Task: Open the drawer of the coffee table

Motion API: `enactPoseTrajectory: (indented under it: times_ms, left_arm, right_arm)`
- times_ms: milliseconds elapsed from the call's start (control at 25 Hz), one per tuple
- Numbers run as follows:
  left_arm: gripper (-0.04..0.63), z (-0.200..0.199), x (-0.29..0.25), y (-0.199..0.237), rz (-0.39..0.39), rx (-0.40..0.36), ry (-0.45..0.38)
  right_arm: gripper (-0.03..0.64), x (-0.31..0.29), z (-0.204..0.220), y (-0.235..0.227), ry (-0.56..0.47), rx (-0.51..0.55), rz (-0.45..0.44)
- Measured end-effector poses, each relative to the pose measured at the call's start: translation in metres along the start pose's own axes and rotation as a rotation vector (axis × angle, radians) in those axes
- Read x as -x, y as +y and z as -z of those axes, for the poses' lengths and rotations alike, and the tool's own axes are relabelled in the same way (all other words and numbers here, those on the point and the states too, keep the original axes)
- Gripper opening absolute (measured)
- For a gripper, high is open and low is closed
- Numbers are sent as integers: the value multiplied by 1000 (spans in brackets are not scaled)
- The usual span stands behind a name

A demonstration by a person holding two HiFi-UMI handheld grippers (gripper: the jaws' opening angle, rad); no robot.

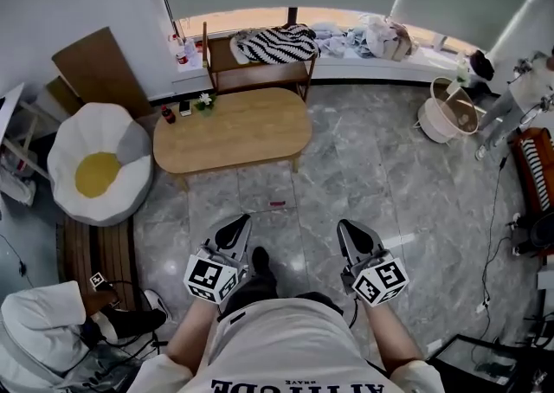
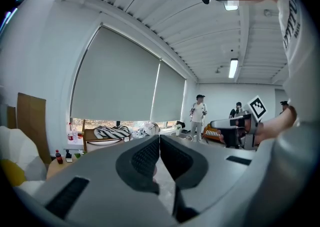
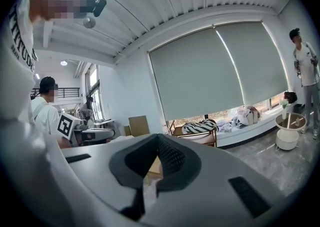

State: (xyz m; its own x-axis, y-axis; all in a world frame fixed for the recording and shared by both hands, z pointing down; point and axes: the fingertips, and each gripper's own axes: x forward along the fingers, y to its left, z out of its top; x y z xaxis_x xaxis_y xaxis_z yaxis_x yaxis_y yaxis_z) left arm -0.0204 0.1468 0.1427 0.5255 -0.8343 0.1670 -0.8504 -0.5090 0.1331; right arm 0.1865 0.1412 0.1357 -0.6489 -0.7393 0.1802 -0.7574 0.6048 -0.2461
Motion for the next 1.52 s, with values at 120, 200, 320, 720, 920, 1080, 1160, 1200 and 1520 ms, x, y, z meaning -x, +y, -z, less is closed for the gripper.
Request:
enactPoseTrajectory:
  times_ms: [120,200,320,720,920,1080,1160,1200,1520]
  left_arm:
    - [20,-4,-14,31,6,-6,4]
    - [20,-5,-20,51,10,-13,5]
    - [20,-6,-27,76,17,-11,11]
    - [20,-1,-44,133,4,25,18]
    - [20,2,-55,146,-33,44,23]
    - [20,3,-70,156,-99,49,24]
    - [20,4,-79,158,-135,52,18]
    - [20,5,-84,159,-153,55,15]
    - [20,23,-126,161,-288,92,35]
  right_arm:
    - [15,-36,-7,-1,5,9,5]
    - [14,-58,-8,0,10,12,8]
    - [14,-83,-12,4,21,24,14]
    - [15,-134,-18,2,44,26,12]
    - [15,-154,-17,-9,74,27,-13]
    - [15,-171,-16,-26,100,37,-54]
    - [15,-178,-13,-42,112,44,-57]
    - [15,-182,-10,-53,118,43,-48]
    - [14,-219,3,-111,166,-26,-140]
